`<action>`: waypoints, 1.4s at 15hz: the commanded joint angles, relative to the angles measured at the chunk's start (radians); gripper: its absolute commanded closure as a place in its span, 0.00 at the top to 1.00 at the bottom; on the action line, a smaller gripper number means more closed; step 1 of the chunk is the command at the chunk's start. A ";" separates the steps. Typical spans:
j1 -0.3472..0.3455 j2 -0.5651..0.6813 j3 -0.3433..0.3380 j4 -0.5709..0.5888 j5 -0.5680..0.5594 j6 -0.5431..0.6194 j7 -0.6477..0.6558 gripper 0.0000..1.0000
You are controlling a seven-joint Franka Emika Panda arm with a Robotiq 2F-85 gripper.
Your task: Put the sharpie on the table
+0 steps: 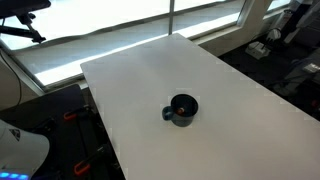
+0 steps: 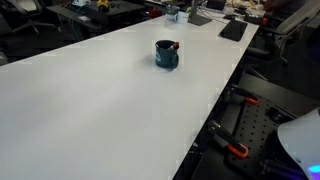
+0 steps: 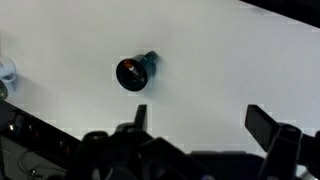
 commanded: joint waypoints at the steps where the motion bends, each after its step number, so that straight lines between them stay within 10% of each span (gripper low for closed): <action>1: 0.020 0.043 -0.148 -0.005 0.011 0.150 -0.241 1.00; 5: 0.032 0.130 -0.304 -0.001 0.139 0.218 -0.471 1.00; 13: -0.005 0.095 -0.249 -0.005 0.107 0.197 -0.433 1.00; 21: -0.015 0.295 -0.442 0.119 0.216 0.202 -0.746 1.00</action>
